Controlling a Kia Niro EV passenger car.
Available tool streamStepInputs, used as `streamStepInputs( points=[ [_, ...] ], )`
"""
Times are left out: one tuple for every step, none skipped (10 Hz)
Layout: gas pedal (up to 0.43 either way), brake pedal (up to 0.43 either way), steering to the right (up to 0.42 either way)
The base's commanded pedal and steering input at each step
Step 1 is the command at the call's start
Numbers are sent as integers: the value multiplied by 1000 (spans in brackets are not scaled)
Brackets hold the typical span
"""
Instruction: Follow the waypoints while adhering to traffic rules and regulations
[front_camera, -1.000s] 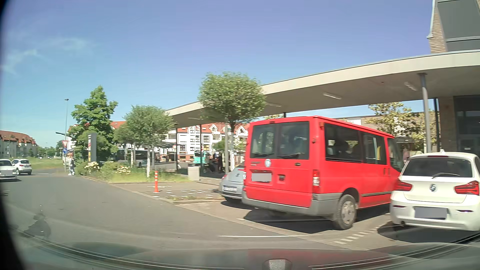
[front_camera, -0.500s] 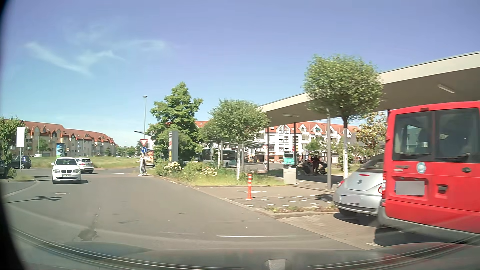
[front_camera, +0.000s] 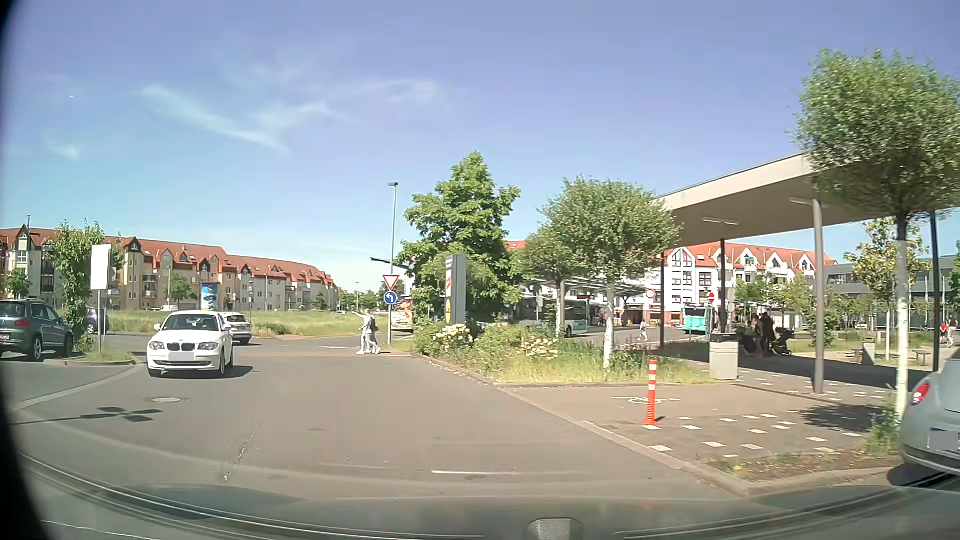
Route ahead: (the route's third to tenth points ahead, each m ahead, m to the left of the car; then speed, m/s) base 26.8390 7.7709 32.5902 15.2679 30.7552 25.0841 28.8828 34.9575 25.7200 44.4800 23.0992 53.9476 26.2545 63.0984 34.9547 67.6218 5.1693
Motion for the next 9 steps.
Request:
streamStepInputs(
  points=[
    [287, 30, -166],
    [287, 30, -143],
    [280, 30, -131],
    [197, 30, -127],
    [110, 30, -126],
    [8, 30, -125],
    [0, 30, -123],
    [0, 30, -122],
    [0, 30, -120]
  ],
)
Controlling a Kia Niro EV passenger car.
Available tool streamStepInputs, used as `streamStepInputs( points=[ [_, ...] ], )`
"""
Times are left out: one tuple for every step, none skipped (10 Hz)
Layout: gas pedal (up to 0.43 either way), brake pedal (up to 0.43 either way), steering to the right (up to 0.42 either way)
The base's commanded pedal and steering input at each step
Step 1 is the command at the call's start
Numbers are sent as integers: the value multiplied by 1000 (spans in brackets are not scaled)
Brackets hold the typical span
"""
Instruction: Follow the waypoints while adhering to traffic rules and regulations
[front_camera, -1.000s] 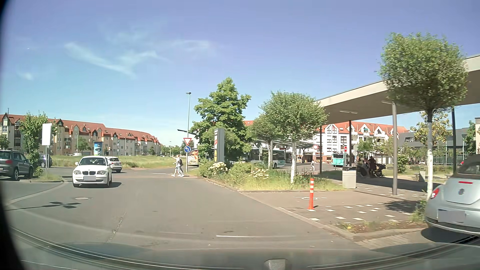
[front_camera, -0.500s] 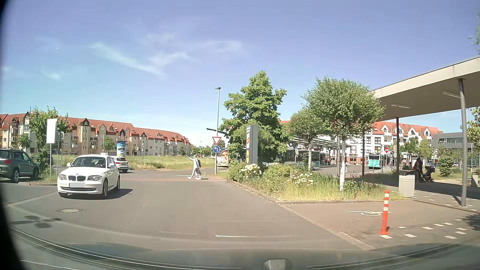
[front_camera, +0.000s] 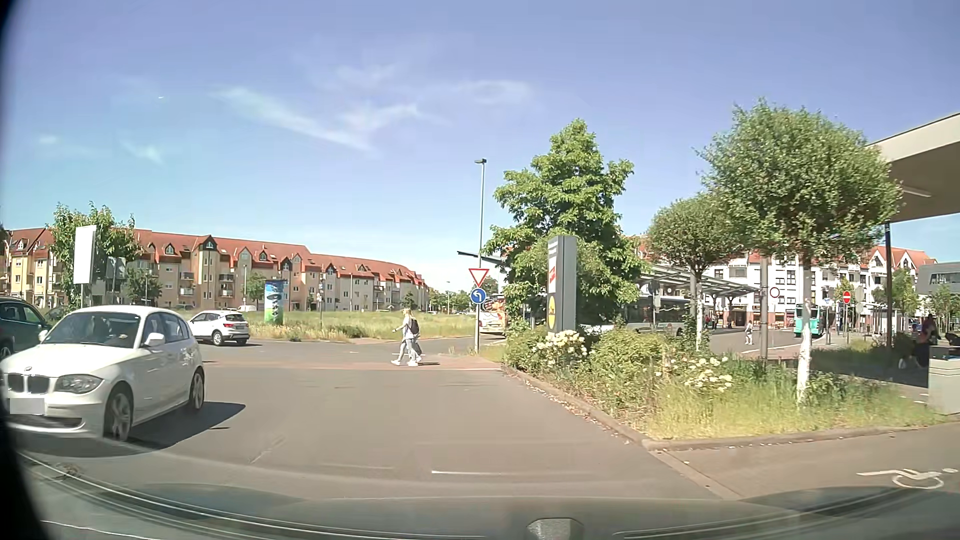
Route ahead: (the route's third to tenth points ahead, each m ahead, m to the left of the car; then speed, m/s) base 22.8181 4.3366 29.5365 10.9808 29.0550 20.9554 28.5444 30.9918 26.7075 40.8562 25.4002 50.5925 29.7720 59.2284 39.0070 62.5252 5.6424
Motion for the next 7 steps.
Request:
streamStepInputs(
  points=[
    [0, 30, -118],
    [0, 30, -111],
    [0, 30, -105],
    [0, 30, -97],
    [0, 30, -92],
    [0, 30, -85],
    [0, 30, -75]
  ],
)
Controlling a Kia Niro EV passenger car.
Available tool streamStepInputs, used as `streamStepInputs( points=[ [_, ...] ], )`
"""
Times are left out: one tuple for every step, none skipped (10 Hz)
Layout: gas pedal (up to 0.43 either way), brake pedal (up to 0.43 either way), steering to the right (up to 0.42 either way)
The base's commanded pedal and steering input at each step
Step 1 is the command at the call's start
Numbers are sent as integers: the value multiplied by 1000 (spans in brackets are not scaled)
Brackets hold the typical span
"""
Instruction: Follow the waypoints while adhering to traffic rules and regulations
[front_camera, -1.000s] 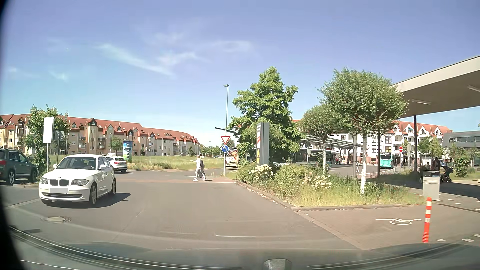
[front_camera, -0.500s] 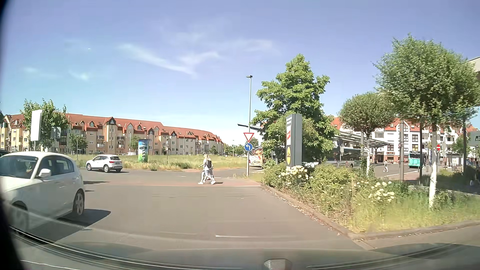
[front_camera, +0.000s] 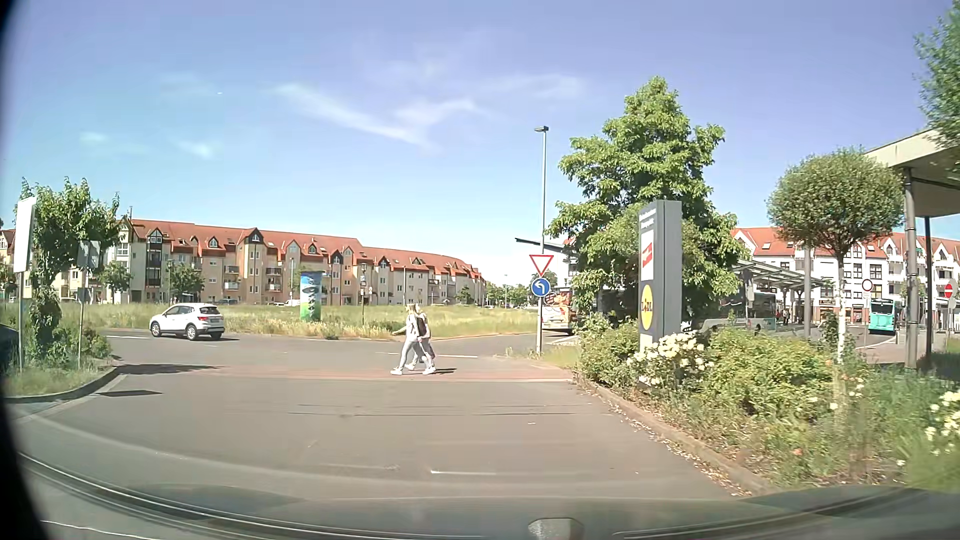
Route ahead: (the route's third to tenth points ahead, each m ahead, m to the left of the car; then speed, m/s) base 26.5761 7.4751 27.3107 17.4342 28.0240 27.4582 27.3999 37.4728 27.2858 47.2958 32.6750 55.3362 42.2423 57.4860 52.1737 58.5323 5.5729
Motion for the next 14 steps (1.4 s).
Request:
streamStepInputs(
  points=[
    [0, 30, -68],
    [0, 49, -59],
    [0, 73, -53],
    [0, 116, -43],
    [0, 134, -31],
    [0, 159, -23],
    [0, 177, -18],
    [0, 189, -13],
    [0, 195, -12],
    [0, 201, -11],
    [0, 201, -11],
    [0, 201, -11],
    [0, 220, -11],
    [0, 226, -11]
  ],
)
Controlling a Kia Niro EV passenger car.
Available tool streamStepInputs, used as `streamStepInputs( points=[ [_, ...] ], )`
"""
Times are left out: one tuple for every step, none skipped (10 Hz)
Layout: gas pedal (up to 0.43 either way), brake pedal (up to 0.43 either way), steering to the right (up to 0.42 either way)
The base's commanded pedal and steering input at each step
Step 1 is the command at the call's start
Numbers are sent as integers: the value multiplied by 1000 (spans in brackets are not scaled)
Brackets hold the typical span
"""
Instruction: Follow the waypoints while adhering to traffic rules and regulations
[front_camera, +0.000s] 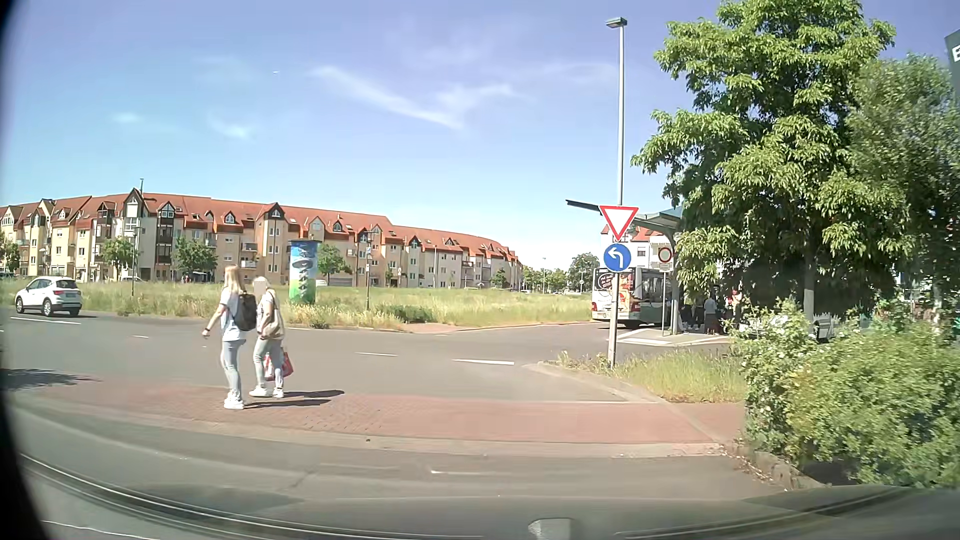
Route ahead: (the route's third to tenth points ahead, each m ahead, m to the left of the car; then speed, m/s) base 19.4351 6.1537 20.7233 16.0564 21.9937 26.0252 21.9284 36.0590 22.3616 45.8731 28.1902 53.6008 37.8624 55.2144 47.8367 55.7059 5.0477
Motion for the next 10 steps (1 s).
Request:
streamStepInputs(
  points=[
    [0, 232, -11],
    [0, 232, -10],
    [0, 232, -13],
    [0, 232, -18],
    [0, 232, -23],
    [0, 232, -28],
    [0, 232, -38],
    [0, 232, -49],
    [0, 232, -67],
    [0, 232, -93]
  ],
)
